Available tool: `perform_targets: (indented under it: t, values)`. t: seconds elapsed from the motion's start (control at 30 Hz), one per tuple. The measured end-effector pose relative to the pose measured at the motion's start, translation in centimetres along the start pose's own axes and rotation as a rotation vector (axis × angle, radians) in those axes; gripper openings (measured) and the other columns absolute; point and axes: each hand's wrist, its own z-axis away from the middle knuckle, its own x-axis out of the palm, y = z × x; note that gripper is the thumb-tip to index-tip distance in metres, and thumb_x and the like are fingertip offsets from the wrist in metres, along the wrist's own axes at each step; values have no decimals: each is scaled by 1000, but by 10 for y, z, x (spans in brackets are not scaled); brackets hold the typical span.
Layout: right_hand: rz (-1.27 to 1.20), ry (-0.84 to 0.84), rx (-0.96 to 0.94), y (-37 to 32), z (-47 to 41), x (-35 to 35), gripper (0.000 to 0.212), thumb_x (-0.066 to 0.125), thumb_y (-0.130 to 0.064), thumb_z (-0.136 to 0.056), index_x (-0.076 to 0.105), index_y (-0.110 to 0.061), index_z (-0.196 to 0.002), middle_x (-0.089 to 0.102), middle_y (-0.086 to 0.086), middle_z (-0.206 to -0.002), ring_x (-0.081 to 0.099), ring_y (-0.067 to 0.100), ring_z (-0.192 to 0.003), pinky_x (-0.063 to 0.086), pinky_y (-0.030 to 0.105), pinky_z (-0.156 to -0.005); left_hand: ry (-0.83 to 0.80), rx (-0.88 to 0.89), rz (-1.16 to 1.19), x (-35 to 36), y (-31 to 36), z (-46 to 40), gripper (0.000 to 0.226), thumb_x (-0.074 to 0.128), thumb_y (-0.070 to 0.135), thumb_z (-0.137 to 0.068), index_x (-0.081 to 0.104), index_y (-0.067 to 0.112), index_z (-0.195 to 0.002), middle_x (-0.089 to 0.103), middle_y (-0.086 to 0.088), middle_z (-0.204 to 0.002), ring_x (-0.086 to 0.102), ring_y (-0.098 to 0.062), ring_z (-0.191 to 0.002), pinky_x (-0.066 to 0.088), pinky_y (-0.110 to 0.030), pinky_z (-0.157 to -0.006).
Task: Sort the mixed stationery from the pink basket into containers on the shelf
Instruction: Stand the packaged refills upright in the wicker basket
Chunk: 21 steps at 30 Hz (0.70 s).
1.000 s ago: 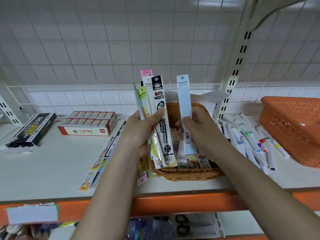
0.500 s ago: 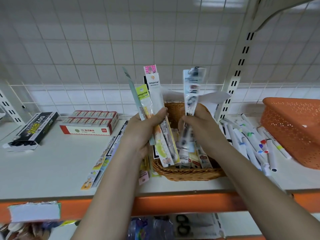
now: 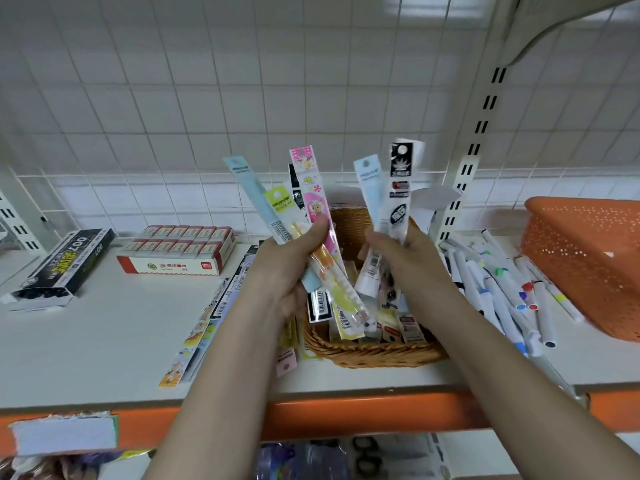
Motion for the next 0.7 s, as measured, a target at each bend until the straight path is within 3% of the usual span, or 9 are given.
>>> perform_targets:
  t: [0.1, 0.2, 0.3, 0.4, 0.5, 0.6, 0.7]
  values:
    - [32, -48, -89, -5, -4, -1, 24, 50, -23, -97, 52, -18, -73, 54, -8, -49, 48, 10, -49, 41, 24, -52, -38, 6, -16, 3, -1, 3, 13, 71, 6, -74, 65, 1, -85, 70, -7, -67, 66, -14, -55, 54, -24, -50]
    - [93, -125, -144, -5, -4, 6, 26, 52, -36, -92, 56, -29, -68, 52, -12, -47, 49, 2, -46, 41, 16, -53, -61, 61, -106, 8, -2, 6, 28, 72, 5, -68, 65, -7, -92, 71, -14, -73, 68, -20, -59, 56, -26, -53]
    - [-78, -61, -11, -5, -10, 5, 3, 66, -31, -85, 65, -28, -86, 71, -11, -70, 68, 6, -68, 55, 29, -68, -72, 159, -233, 6, -1, 3, 37, 75, 6, -61, 67, -5, -95, 71, -19, -85, 69, -28, -72, 60, -36, -67]
    - [-85, -15, 24, -8, -18, -1, 14, 72, -30, -80, 70, -21, -91, 74, 2, -84, 71, 19, -79, 58, 38, -77, -107, 159, -251, 7, 0, 2, 41, 74, 6, -59, 66, -3, -97, 70, -21, -94, 69, -32, -83, 58, -43, -76]
    - [125, 22, -65, -16, -23, -8, 19, 60, -35, -89, 67, -17, -93, 70, -1, -75, 67, 10, -68, 56, 25, -65, -89, 120, -219, 6, 0, -2, 22, 73, 4, -68, 65, 0, -88, 71, -15, -84, 69, -27, -76, 59, -38, -74]
    - [85, 119, -98, -21, -36, -20, 16, 45, -23, -99, 54, -16, -88, 64, -11, -56, 59, 0, -51, 47, 14, -45, -60, 100, -179, 3, 1, -5, 10, 71, 3, -74, 64, 5, -80, 71, -6, -71, 68, -18, -64, 59, -30, -60]
    - [97, 191, -189, -27, -49, -32, 20, 44, -19, -99, 58, -5, -99, 67, -17, -60, 62, -2, -57, 48, 14, -53, -22, 100, -152, 1, 5, -5, 7, 68, 3, -80, 64, 7, -77, 71, -3, -65, 67, -14, -56, 55, -26, -52]
